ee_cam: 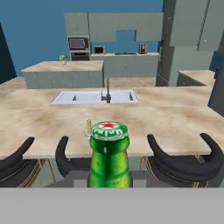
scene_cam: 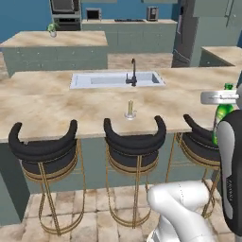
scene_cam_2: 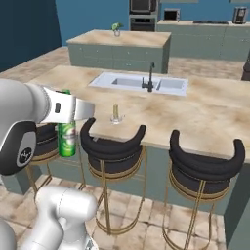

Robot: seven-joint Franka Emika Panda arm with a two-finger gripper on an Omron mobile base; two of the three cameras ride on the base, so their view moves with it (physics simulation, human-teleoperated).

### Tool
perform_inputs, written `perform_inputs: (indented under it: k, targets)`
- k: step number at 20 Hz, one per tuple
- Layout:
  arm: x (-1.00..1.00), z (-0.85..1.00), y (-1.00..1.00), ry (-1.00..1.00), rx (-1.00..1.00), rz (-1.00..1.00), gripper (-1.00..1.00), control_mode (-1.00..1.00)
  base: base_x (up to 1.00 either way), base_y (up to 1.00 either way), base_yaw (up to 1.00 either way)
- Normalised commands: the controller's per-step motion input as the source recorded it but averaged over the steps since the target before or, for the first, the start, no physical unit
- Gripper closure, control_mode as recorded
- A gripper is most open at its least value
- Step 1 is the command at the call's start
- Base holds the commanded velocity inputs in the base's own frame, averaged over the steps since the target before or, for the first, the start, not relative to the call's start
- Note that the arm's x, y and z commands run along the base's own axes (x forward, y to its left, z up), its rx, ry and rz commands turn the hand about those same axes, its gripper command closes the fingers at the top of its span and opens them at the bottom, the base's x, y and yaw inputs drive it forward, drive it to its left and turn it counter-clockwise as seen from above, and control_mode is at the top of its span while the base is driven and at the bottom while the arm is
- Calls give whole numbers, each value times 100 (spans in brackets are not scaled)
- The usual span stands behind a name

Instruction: Get the candle and the beer from the cabinet and move them to the dining counter.

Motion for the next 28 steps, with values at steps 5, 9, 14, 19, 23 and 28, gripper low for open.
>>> perform_inputs:
  k: [5, 9, 14, 19, 23, 28]
  targets:
    - [0, 0, 0, 0, 0, 0, 100, 100, 0, -100, 28]
    - [0, 0, 0, 0, 0, 0, 100, 100, 9, -84, 3]
    - [0, 0, 0, 0, 0, 0, 100, 100, 6, -64, -24]
    - [0, 0, 0, 0, 0, 0, 100, 100, 14, -24, -39]
    - [0, 0, 0, 0, 0, 0, 100, 100, 61, 2, -14]
    - [0, 0, 0, 0, 0, 0, 100, 100, 83, 9, 0]
